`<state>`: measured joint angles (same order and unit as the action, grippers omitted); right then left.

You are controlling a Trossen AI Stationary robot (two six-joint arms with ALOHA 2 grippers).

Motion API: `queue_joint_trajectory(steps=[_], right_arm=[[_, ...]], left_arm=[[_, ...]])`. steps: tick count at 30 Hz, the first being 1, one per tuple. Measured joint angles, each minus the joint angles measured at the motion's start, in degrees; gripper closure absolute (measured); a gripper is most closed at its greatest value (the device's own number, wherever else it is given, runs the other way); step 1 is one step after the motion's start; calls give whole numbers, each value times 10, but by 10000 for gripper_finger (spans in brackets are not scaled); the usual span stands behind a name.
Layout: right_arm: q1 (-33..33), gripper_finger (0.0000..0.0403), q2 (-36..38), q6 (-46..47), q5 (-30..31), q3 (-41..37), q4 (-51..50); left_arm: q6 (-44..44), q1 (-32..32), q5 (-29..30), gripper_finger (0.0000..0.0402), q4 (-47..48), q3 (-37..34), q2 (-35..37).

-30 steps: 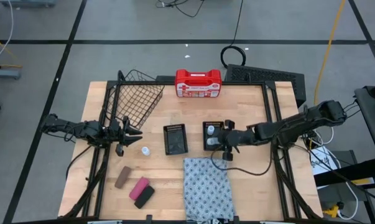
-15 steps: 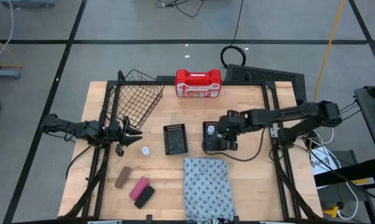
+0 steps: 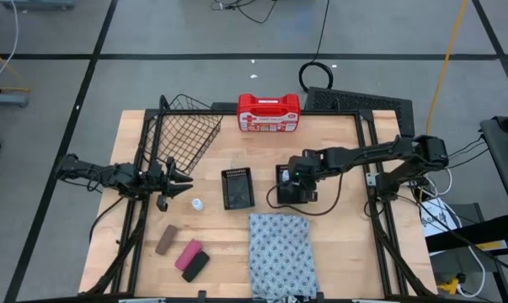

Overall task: Pick & Place Medicine items
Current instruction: Put the right white pill bottle into the right black basket

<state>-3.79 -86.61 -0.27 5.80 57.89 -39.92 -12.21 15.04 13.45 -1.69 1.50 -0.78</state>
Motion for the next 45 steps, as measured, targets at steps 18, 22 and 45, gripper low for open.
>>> queue_joint_trajectory(steps=[18, 22, 45], right_arm=[[0, 259, -15, -15, 0, 0, 28], [0, 259, -15, -11, 0, 0, 30], [-7, 259, -15, -19, 1, -35, 75]], left_arm=[[0, 0, 0, 293, 0, 0, 0], [0, 0, 0, 293, 0, 0, 0], [0, 0, 0, 293, 0, 0, 0]])
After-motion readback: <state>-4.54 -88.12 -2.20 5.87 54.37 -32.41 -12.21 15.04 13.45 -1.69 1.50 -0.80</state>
